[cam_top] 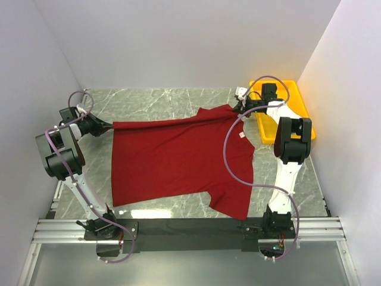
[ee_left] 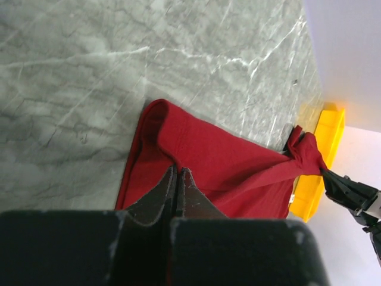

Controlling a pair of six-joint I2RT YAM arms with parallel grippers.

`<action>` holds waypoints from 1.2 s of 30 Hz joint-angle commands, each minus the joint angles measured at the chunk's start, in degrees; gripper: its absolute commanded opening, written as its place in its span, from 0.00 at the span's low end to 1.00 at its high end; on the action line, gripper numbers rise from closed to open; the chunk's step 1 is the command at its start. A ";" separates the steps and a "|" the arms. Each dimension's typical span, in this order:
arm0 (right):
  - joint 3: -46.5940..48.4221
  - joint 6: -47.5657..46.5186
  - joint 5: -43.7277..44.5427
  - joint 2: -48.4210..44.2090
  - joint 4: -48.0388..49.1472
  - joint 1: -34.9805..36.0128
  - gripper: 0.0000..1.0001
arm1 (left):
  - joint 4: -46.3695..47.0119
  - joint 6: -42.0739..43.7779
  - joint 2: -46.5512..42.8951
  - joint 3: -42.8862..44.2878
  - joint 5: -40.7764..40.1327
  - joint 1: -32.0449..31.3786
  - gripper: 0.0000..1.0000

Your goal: Fold and stack the t-shirts

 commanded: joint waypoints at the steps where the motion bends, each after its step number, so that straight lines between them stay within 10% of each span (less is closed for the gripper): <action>1: -0.75 -2.69 1.07 -3.89 -1.67 -0.31 0.00 | -1.51 2.87 -2.63 0.45 -1.55 0.40 0.01; 12: -2.07 -6.21 2.04 -4.77 -3.87 -0.31 0.06 | -5.29 4.19 -1.40 2.90 -4.36 -0.12 0.03; 22: -3.48 -8.42 2.04 -8.97 -7.30 -1.37 0.53 | -6.44 6.30 -7.54 3.35 -10.60 -0.39 0.53; 29: 5.73 19.31 4.39 -8.47 -5.80 0.73 0.59 | -3.36 7.09 -17.81 -0.77 -17.01 -0.30 0.64; 36: 37.87 51.24 22.85 10.93 -24.42 7.94 0.61 | 0.77 4.11 -30.12 -10.62 -21.59 -0.04 0.74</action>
